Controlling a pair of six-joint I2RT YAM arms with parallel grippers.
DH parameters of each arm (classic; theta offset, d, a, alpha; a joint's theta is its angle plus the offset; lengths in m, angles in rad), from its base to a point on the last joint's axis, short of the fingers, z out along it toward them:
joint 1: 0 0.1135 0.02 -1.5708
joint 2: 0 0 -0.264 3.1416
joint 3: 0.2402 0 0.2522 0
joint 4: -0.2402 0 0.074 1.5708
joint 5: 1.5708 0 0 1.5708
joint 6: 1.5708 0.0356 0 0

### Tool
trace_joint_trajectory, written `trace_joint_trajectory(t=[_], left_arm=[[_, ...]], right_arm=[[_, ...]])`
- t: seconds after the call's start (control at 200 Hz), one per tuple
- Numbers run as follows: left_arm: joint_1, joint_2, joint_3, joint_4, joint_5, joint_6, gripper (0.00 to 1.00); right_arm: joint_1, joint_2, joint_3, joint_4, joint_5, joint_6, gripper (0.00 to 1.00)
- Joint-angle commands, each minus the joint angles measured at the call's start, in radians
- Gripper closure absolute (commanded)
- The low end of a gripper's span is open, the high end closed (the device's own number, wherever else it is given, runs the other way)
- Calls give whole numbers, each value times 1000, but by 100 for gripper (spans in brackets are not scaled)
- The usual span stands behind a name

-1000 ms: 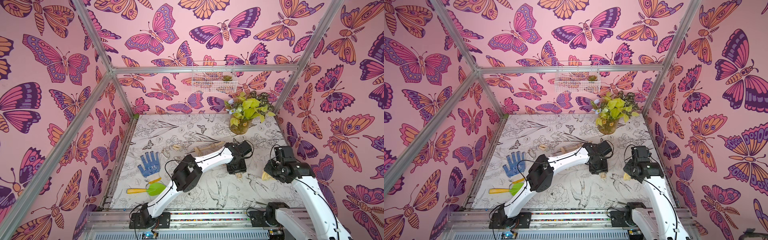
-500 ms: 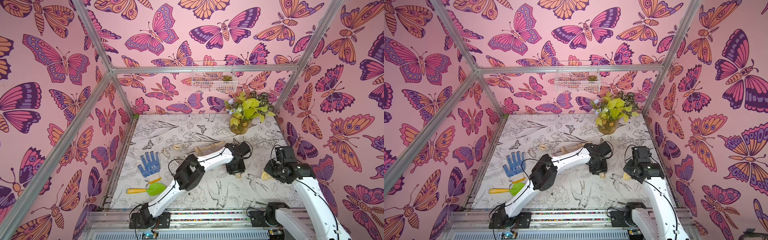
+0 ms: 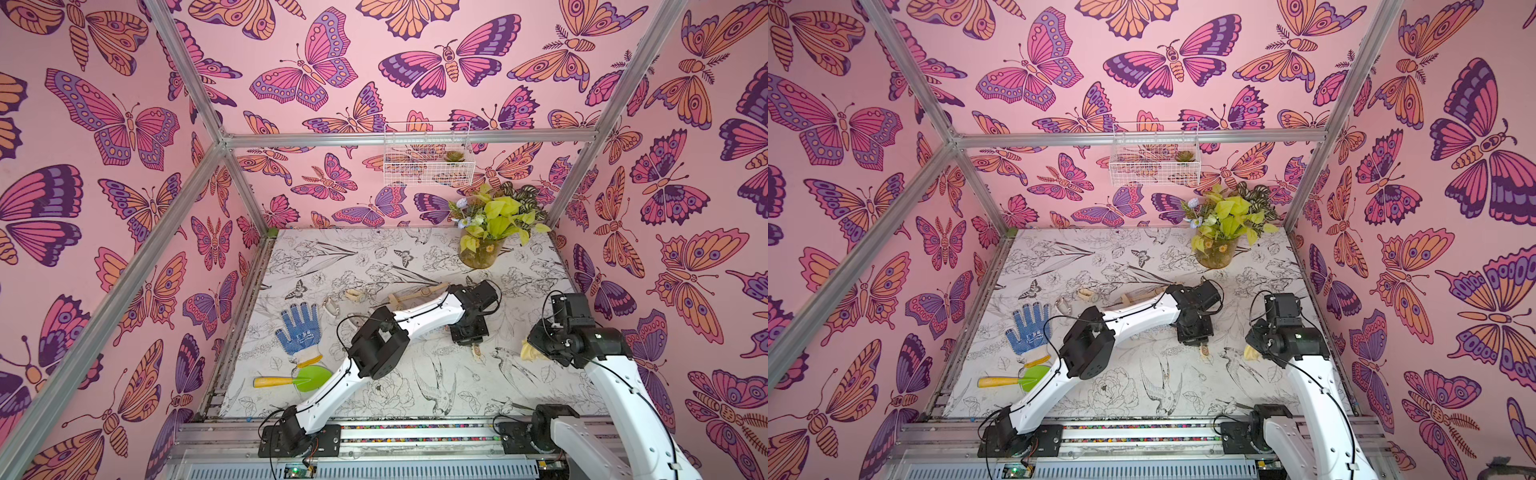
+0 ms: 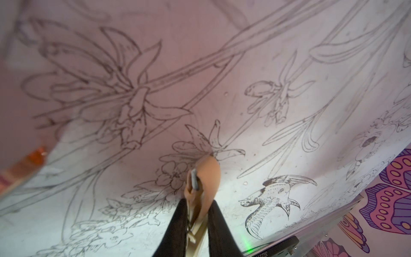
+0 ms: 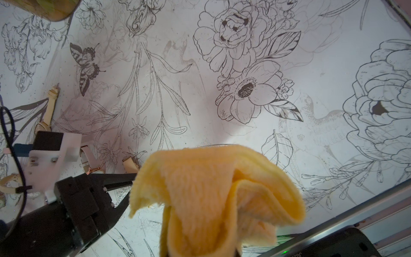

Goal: Wipe the watch dial
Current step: Pick up the watch at the center of the board, then wipe the dirt from the watch dial.

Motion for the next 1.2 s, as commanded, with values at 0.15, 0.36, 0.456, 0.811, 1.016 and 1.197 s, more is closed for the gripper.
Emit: trace_joint_trajectory(t=[0.15,0.36,0.456,0.811,1.016,1.197], left_arm=[[24,-64,-25,-10,-63,33,89],[51,-135,-63,-8,-96,90,100],[71,-190,-114,17,-112,114,100],[170,-387,-362,127,-132,119,100],[255,-493,-481,155,-150,144,100],[321,-576,-557,179,-163,168,100]], right_arm=[[-7,5,-9,37,-41,-10,100],[-7,31,-21,100,-113,-12,100],[-7,50,-24,140,-145,-9,100],[47,190,18,351,-317,-3,100],[153,329,76,506,-420,8,100],[275,482,161,625,-483,17,100]])
